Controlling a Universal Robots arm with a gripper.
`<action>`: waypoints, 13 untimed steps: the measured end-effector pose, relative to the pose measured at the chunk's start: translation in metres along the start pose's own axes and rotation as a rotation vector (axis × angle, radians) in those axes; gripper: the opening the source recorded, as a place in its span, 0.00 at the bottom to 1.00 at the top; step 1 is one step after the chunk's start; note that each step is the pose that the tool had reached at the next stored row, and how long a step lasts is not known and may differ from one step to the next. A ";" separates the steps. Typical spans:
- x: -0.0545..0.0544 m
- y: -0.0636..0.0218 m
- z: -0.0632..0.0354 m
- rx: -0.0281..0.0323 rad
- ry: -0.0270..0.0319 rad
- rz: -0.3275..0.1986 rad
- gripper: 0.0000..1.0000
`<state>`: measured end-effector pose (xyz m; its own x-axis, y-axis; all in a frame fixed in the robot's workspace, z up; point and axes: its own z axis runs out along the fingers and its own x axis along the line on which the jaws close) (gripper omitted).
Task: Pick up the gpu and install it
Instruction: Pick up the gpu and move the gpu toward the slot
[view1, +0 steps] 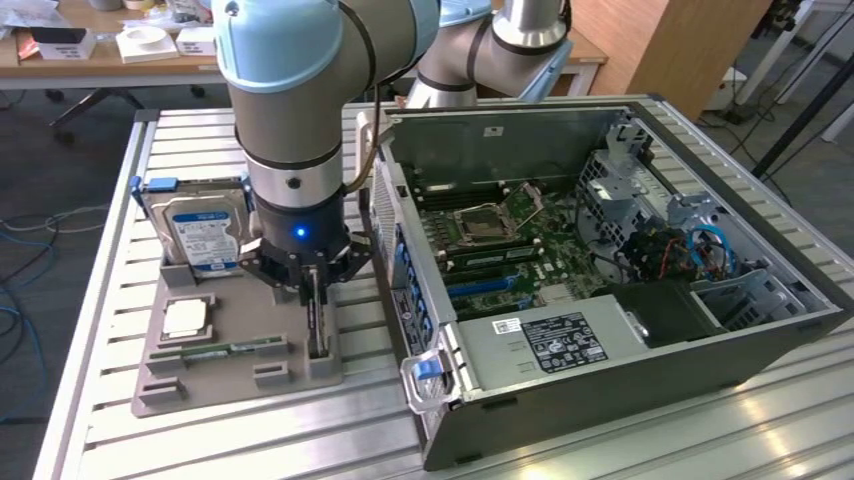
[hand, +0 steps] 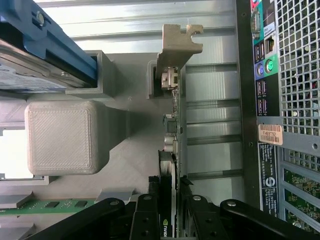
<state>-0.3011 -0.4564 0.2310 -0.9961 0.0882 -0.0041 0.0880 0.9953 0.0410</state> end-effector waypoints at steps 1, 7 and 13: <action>0.000 0.0000 0.0001 0.0001 0.0004 -0.007 0.26; 0.000 0.0000 0.0005 -0.0003 0.0015 -0.036 0.26; 0.000 0.0003 -0.0068 -0.0003 0.0014 -0.036 0.26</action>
<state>-0.3008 -0.4564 0.2378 -0.9986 0.0527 -0.0042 0.0524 0.9978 0.0411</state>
